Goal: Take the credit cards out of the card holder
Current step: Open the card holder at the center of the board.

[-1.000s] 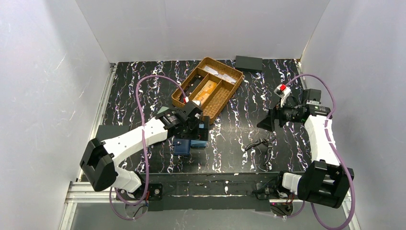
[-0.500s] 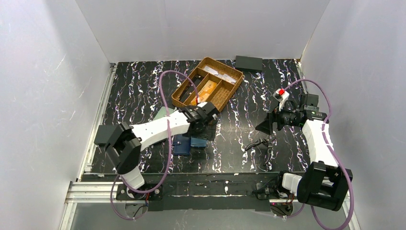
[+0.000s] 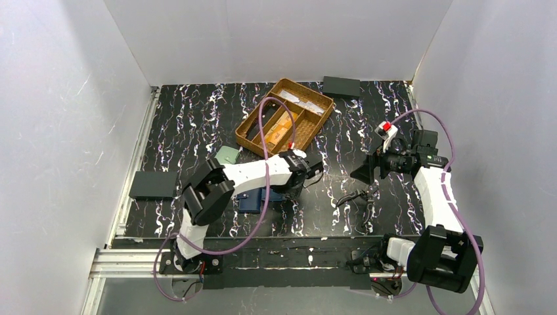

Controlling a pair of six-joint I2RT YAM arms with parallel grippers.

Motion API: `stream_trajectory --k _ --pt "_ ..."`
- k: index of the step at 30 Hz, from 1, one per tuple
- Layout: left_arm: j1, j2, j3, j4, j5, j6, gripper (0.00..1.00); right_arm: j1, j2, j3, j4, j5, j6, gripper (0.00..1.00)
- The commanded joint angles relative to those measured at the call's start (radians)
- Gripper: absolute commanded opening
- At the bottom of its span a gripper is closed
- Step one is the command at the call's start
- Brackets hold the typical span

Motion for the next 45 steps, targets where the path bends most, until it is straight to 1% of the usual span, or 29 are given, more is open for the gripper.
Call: stream_trajectory --k 1,9,12,14,16,20,22,24,28,34,40,45 --pt "-0.014 0.04 0.053 -0.064 -0.137 0.005 0.77 0.005 -0.034 -0.025 0.032 -0.019 0.013 1.0" --pt "-0.028 0.097 0.074 -0.073 -0.192 -0.016 0.76 0.005 -0.04 -0.029 0.034 -0.017 0.015 1.0" --pt "-0.034 0.105 0.062 -0.072 -0.214 -0.025 0.72 0.005 -0.039 -0.029 0.036 -0.02 0.018 1.0" --pt "-0.035 0.108 0.053 -0.072 -0.228 -0.034 0.66 0.005 -0.038 -0.025 0.032 -0.018 0.02 1.0" --pt "-0.036 0.109 0.041 -0.072 -0.234 -0.042 0.57 0.005 -0.04 -0.022 0.028 -0.015 0.018 1.0" --pt "-0.043 0.095 0.028 -0.072 -0.238 -0.04 0.3 0.005 -0.059 -0.035 0.034 -0.01 0.016 1.0" --pt "-0.048 0.072 0.024 -0.071 -0.234 -0.041 0.23 0.005 -0.068 -0.041 0.038 -0.007 0.017 1.0" --pt "-0.058 0.04 0.022 -0.071 -0.221 -0.04 0.18 0.005 -0.074 -0.042 0.038 -0.005 0.016 1.0" --pt "-0.076 -0.026 0.007 -0.058 -0.146 -0.034 0.12 0.005 -0.077 -0.041 0.033 -0.007 0.011 1.0" --pt "-0.081 -0.163 -0.09 0.052 0.058 -0.022 0.04 0.005 -0.084 -0.042 0.027 -0.009 0.003 1.0" --pt "-0.081 -0.283 -0.197 0.216 0.231 0.02 0.01 0.005 -0.082 -0.033 0.012 -0.015 -0.008 1.0" --pt "-0.081 -0.337 -0.221 0.328 0.327 0.089 0.0 0.005 -0.079 -0.017 -0.01 -0.02 -0.022 1.0"
